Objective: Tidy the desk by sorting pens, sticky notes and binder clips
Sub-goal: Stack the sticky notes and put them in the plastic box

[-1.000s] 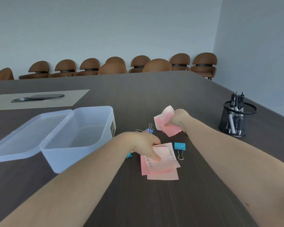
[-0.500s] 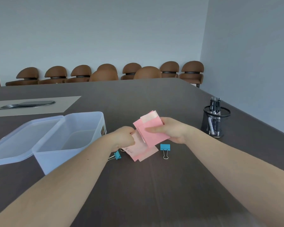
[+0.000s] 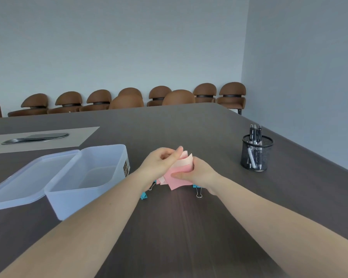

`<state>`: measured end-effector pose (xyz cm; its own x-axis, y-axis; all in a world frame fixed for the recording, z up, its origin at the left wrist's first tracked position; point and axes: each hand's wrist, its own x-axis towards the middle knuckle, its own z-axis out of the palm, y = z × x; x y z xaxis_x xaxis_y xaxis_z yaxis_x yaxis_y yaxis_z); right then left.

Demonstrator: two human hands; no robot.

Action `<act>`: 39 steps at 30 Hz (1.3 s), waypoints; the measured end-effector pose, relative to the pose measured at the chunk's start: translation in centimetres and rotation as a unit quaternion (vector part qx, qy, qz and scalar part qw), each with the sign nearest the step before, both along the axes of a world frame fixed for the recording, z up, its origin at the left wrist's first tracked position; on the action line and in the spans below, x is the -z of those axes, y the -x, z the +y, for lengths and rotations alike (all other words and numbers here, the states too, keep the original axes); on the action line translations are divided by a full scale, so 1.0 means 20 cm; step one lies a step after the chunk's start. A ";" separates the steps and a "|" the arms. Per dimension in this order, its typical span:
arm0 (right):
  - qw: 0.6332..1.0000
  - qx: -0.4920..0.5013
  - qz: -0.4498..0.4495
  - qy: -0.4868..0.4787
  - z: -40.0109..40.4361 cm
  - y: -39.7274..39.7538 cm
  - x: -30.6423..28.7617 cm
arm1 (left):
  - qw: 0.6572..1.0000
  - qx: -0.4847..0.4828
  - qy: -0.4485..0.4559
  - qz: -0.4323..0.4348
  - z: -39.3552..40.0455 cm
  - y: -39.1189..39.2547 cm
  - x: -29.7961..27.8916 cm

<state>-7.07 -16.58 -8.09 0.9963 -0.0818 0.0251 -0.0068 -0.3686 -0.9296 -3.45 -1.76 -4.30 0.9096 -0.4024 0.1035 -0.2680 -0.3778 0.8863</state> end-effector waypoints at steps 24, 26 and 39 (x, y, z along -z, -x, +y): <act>0.962 0.147 -0.107 0.206 0.13 -0.01 0.17 | 0.907 -0.278 0.312 0.051 -0.17 0.05 0.30; 0.966 0.128 -0.121 0.191 0.11 -0.01 0.17 | 0.914 -0.275 0.294 0.040 -0.19 0.03 0.31; 0.987 0.097 -0.086 -0.099 0.12 -0.01 0.13 | 0.941 -0.210 0.262 0.034 -0.21 0.01 0.30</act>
<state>-6.96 -14.16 -10.75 0.9440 -0.2907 0.1562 0.1043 -0.1862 -0.9770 -3.74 -5.92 -10.32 0.9886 0.0856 0.1242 -0.1293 0.0566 0.9900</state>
